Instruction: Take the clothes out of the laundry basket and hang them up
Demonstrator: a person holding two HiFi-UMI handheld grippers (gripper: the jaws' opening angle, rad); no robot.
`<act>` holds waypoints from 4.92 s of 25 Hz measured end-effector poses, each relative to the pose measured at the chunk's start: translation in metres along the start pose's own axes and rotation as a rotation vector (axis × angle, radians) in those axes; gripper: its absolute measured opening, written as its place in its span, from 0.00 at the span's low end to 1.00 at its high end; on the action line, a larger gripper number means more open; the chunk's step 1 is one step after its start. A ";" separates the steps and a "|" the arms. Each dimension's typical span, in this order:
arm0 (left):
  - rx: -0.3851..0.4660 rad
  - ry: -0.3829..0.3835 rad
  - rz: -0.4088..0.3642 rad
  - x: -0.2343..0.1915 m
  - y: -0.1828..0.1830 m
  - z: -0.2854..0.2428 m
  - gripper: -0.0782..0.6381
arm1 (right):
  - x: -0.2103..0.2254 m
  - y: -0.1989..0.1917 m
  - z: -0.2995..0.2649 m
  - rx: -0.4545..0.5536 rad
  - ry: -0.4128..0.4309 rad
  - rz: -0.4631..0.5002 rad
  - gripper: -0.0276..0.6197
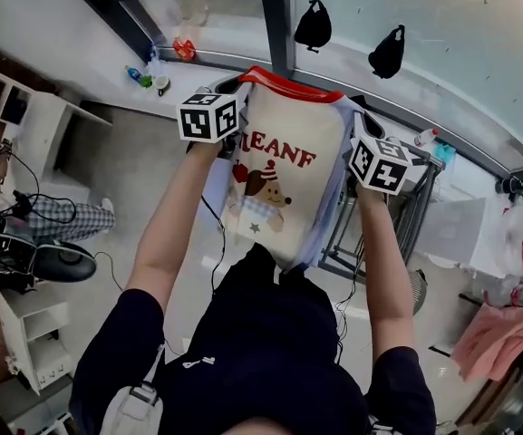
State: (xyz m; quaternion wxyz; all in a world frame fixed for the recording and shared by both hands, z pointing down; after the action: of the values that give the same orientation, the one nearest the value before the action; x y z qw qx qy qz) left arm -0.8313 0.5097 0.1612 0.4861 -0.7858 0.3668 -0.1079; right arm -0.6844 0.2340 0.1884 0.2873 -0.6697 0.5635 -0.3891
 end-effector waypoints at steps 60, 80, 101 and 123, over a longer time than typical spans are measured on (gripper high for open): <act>-0.450 -0.176 0.082 -0.064 -0.116 -0.123 0.51 | -0.016 -0.107 -0.083 -0.287 -0.004 -0.087 0.41; -0.235 -0.524 0.066 0.138 -0.136 0.064 0.52 | -0.096 -0.172 0.101 -0.061 0.116 -0.125 0.48; -0.391 -1.115 -0.448 0.594 -0.274 0.129 0.43 | 0.062 -0.414 0.511 0.183 -0.470 -0.554 0.46; -0.703 -1.152 -0.689 0.776 -0.398 -0.041 0.47 | 0.234 -0.573 0.593 -0.041 -0.708 -0.875 0.45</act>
State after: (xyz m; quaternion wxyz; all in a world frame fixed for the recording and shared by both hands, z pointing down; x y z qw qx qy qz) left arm -0.1157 0.0554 0.3725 0.2607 -0.8968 -0.1988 0.2972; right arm 0.1355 0.0875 0.3906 0.2576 -0.9362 0.1097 -0.2125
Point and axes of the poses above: the fingertips, and each gripper's own axes: z backward along the fingers, x to its right, y out of its top, the point moved 9 cm from there along z, backward along the fingers, and after that the axes turned 10 degrees about -x, right-handed, at the moved point
